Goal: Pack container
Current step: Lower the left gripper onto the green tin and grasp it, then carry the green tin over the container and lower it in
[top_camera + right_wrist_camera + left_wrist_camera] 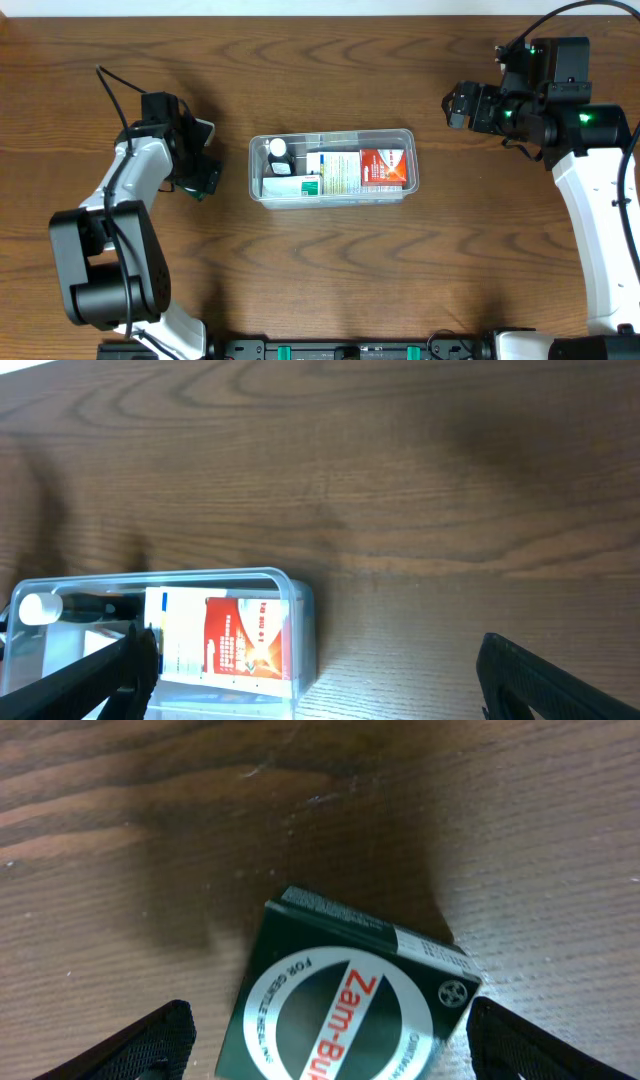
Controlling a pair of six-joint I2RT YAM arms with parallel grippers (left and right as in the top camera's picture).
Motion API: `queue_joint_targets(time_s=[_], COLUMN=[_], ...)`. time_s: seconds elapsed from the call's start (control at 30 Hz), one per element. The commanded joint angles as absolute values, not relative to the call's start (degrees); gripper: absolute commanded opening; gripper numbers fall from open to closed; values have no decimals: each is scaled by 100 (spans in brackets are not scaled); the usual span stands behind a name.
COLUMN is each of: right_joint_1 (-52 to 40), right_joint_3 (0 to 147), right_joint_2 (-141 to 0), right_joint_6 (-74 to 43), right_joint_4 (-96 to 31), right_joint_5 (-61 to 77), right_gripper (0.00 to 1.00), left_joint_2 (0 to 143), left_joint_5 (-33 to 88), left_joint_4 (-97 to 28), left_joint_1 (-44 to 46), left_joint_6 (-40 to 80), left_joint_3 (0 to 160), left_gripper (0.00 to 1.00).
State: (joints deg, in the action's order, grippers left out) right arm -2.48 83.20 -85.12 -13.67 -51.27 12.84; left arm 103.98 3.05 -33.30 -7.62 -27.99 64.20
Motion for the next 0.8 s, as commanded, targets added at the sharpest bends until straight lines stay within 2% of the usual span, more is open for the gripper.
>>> queue_joint_targets(time_s=[0.0,0.13,0.33,0.6,0.77], right_joint_1=[-226,-226,-226,-226,-226], right_joint_3=[8346,8346,8346,8346,8346], right_joint_2=[-8466,-8466,-8464,-8464,-8464], right_joint_6=[-1435,-1435,-1435,-1435,-1435], right_joint_4=[-5124,-5124,-5127,-5124,-5127], right_joint_5=[1264,1264,1264,1264,1264], right_gripper=[99,99,99,99,99], left_joint_2=[10534,10718,10757,10287,9607], left_joint_5=[274,281,298,298,301], left_joint_4=[-3310,-3352,-3398,-3553,-4001], left_joint_1=[-775,-770,-764,-764,-753], left_joint_6=[-2989,-2978,-2810,-1863,-1404], left_joint_3=[6464,6462,6464,6466,6466], left_gripper=[88,85,71,69,62])
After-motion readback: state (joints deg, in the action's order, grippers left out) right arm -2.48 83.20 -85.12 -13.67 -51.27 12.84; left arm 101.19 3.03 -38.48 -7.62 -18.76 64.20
